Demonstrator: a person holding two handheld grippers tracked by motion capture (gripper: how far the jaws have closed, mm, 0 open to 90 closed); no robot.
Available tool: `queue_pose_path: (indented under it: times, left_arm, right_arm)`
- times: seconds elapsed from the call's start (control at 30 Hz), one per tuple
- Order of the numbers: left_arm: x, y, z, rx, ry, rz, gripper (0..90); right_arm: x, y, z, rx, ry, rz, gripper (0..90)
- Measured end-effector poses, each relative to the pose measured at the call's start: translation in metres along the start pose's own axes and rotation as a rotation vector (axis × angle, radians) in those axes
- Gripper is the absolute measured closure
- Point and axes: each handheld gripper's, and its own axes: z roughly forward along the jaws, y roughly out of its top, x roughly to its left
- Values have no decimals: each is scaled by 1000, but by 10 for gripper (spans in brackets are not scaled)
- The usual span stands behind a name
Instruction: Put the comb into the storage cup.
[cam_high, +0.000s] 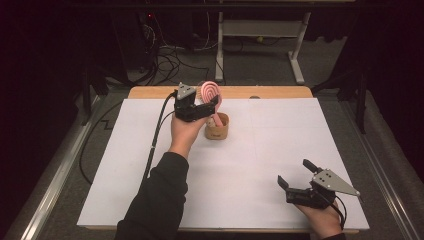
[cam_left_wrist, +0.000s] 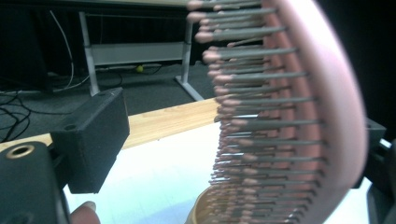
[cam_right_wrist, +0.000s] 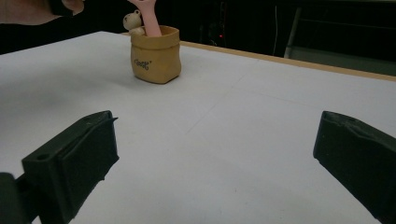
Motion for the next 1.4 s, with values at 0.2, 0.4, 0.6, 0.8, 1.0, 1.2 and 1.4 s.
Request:
queue_pose_path:
  times: [0.2, 0.4, 0.6, 0.8, 1.0, 1.2, 1.4]
  left_arm:
    - [3, -1, 0, 23, 10, -6, 23]
    - [1, -1, -1, 26, 5, 19, 0]
    - [4, -2, -1, 45, 3, 2, 0]
    - [5, -4, -3, 52, 0, 16, 0]
    - [7, -8, -5, 56, 8, 28, 0]
    - [13, -16, -8, 68, -1, 24, 0]
    - [15, -22, -12, 60, -3, 23, 0]
  right_arm:
    - [1, 0, 0, 1, 1, -2, 2]
    - [1, 0, 1, 5, 4, -5, 2]
    - [1, 0, 1, 4, 4, -6, 2]
    - [1, -1, 1, 6, 5, -7, 2]
    - [2, 0, 1, 7, 4, -10, 2]
    - [3, -1, 2, 9, 3, -16, 2]
    - [3, -1, 2, 11, 3, -19, 2]
